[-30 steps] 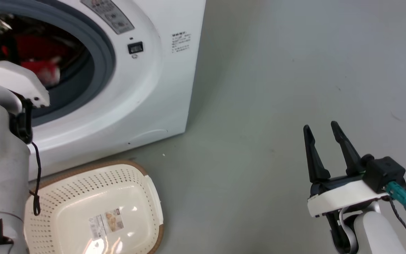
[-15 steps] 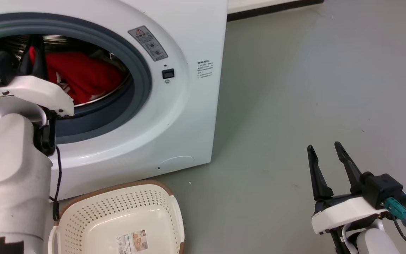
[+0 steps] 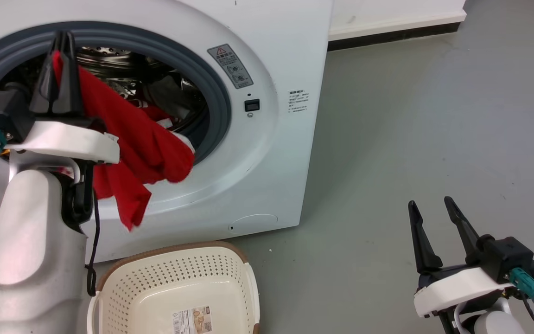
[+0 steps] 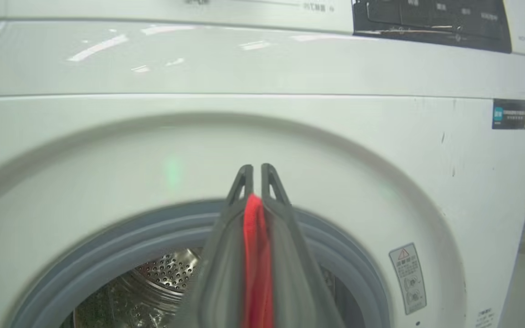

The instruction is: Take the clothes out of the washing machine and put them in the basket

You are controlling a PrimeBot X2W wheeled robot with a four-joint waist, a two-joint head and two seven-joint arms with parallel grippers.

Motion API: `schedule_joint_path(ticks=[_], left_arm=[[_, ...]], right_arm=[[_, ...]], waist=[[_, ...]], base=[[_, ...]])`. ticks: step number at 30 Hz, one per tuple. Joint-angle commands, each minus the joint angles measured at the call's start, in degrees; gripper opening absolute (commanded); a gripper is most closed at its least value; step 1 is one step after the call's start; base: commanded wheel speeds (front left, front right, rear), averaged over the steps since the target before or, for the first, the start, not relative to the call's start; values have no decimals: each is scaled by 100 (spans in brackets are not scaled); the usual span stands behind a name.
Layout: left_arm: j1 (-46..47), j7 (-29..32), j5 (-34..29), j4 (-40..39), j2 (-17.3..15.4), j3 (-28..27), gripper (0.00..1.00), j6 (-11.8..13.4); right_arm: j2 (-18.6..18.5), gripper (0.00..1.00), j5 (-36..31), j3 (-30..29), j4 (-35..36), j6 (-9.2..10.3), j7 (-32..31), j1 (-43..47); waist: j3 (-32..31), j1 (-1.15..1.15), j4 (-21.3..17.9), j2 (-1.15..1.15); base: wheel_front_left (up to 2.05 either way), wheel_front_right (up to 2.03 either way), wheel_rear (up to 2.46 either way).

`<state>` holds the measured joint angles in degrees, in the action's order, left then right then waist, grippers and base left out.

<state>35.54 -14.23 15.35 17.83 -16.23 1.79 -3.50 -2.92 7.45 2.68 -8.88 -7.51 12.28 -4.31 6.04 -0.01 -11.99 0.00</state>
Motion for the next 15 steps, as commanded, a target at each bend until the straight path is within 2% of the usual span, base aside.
schedule_joint_path(ticks=[1,15], left_arm=[[-117,62,-23,-235,1,30,0,49],[-878,639,-123,-2741,80,182,0,415]], right_arm=[[8,100,-38,-17,58,4,-14,46],[8,100,-32,-46,151,4,-54,31]], waist=[[25,1,47,0],[139,1,292,0]], base=[[0,0,0],[0,0,0]])
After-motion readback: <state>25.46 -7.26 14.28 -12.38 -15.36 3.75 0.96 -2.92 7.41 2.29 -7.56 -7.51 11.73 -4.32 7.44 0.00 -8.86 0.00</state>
